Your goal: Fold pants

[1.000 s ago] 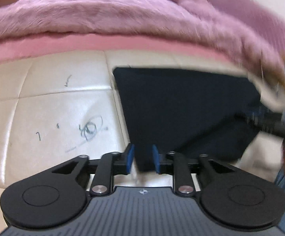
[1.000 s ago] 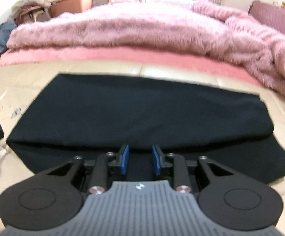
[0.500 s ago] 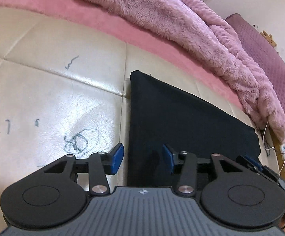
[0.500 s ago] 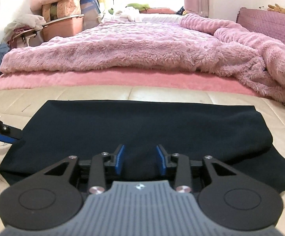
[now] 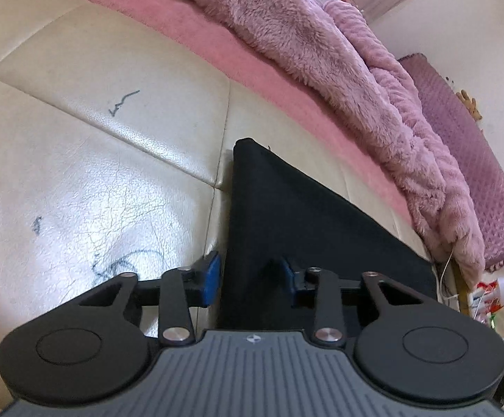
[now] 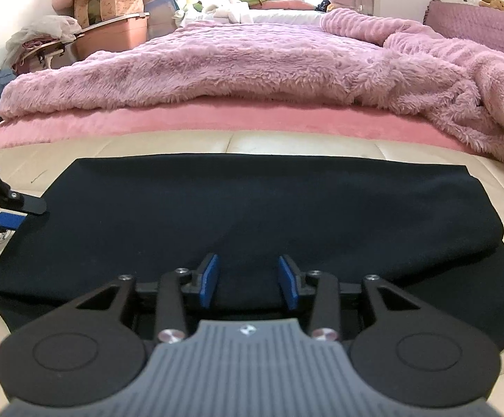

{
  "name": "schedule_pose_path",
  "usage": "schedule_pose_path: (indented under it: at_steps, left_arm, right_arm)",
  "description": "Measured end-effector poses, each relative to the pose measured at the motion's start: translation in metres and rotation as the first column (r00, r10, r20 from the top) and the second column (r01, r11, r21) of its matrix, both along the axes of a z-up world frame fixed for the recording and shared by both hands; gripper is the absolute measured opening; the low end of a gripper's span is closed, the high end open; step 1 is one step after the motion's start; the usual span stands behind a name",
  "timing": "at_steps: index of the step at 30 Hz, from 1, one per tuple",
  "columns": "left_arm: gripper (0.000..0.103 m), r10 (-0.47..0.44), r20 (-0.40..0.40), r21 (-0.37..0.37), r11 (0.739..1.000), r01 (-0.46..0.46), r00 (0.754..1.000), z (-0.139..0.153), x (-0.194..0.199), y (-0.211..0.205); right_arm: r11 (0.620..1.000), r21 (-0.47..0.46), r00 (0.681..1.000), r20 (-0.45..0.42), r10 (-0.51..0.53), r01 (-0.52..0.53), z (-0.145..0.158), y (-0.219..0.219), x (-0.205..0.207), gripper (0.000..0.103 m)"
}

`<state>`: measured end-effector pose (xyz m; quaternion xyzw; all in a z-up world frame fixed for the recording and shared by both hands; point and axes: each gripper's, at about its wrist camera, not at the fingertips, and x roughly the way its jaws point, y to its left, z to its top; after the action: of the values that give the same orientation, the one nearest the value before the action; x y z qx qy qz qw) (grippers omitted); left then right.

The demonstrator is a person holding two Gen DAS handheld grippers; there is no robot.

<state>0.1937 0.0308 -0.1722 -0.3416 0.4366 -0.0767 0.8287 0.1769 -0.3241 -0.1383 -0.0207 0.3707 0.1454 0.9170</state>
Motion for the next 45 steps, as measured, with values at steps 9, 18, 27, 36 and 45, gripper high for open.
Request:
schedule_pose_path:
  at_steps: [9, 18, 27, 36, 45]
  left_arm:
    - [0.012, 0.029, -0.021, 0.008, 1.000, -0.028, 0.999, -0.004, 0.005, -0.004]
    - [0.007, 0.047, -0.053, 0.085, 0.995, -0.042, 0.998, 0.029, -0.010, -0.007]
    - [0.007, 0.129, -0.118, 0.128, 0.985, -0.114, 0.985, 0.063, -0.059, 0.078]
    - [0.007, 0.166, -0.101, 0.160, 0.976, -0.149, 0.981, 0.119, -0.075, 0.130]
    - [0.007, 0.140, -0.080, 0.103, 0.986, -0.131, 0.987, 0.156, -0.050, 0.085]
  right_arm:
    - [1.000, 0.002, 1.000, 0.003, -0.003, 0.003, -0.002, 0.000, -0.001, 0.036]
    - [0.999, -0.044, 1.000, -0.011, 0.022, -0.023, 0.006, 0.005, -0.004, 0.037]
    - [0.992, -0.008, 0.991, -0.031, 0.128, -0.128, 0.025, 0.030, -0.021, 0.037]
    - [0.978, -0.064, 0.979, -0.055, 0.197, -0.200, 0.032, 0.062, -0.034, 0.036]
    - [0.989, -0.103, 0.990, -0.102, 0.099, -0.110, 0.037, 0.029, -0.015, 0.036]
